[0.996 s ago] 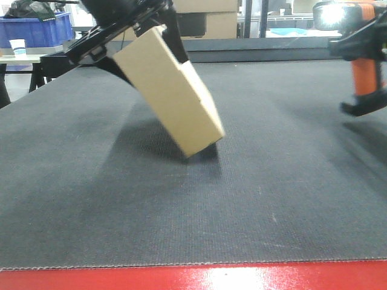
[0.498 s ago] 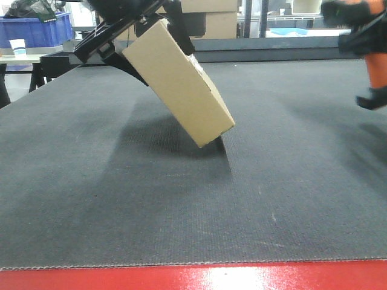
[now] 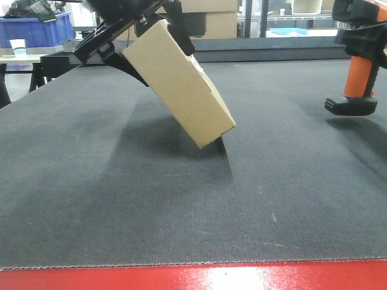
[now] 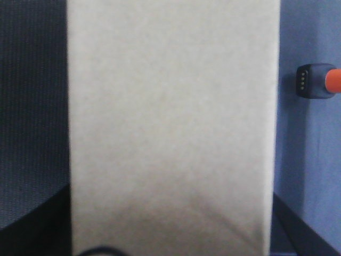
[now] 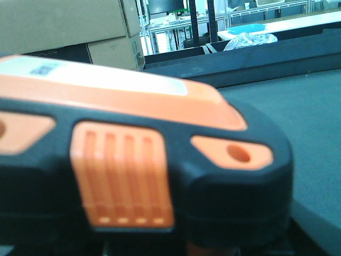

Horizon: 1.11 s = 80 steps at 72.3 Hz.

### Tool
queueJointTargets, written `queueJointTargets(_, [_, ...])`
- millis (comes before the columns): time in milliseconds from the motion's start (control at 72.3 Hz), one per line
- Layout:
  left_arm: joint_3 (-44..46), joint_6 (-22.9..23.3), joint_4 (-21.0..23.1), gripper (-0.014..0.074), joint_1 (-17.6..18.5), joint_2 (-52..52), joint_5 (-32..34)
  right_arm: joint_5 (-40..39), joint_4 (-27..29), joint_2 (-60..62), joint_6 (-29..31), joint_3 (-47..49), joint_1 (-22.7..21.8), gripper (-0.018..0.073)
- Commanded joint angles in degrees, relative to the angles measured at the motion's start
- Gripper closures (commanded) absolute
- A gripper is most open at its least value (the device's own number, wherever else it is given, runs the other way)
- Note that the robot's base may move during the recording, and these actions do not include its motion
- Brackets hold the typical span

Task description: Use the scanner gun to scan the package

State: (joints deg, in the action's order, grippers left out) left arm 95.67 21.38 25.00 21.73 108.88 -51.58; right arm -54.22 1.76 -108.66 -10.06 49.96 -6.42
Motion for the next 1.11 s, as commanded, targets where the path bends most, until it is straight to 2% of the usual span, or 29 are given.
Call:
queueJointTargets(0, [0.23,0.21,0.79,0.0708,0.30,-0.63,0.31,-5.02,0.59,-0.14,-0.30,0.22,-0.21,0.0713])
queueJointTargets(304, [0.23,0.21,0.79,0.0708,0.30,-0.63,0.31,-4.07,0.59,-0.15,-0.30,0.22,-0.21,0.0697])
queueJointTargets(346, [0.23,0.21,0.79,0.0708,0.30,-0.63,0.31,-3.96,0.59,-0.15,-0.30,0.22,-0.21,0.0655])
queueJointTargets(415, [0.23,0.21,0.79,0.0708,0.30,-0.63,0.31,-3.74,0.59,-0.15,-0.30,0.22,-0.21,0.0528])
queueJointTargets(526, [0.23,0.21,0.79,0.0708,0.30,-0.63,0.31,-2.98,0.59,-0.15,-0.30,0.22,-0.21,0.0264])
queueJointTargets(595, [0.23,0.21,0.79,0.0708,0.30,-0.63,0.31,-2.38,0.59,-0.15,-0.30,0.22,-0.21,0.0162])
queueJointTargets(678, [0.23,0.21,0.79,0.0708,0.30,-0.63,0.31,-0.05,0.59,-0.15,-0.30,0.22,-0.21,0.0099])
queueJointTargets(872, [0.23,0.21,0.79,0.0708,0.30,-0.63,0.31,5.86,-0.15,-0.15,-0.30,-0.01,-0.21,0.0080])
queueJointTargets(1093, [0.23,0.21,0.79,0.0708,0.30,-0.63,0.31,5.06,-1.76,-0.15,-0.30,-3.48,-0.21,0.0080])
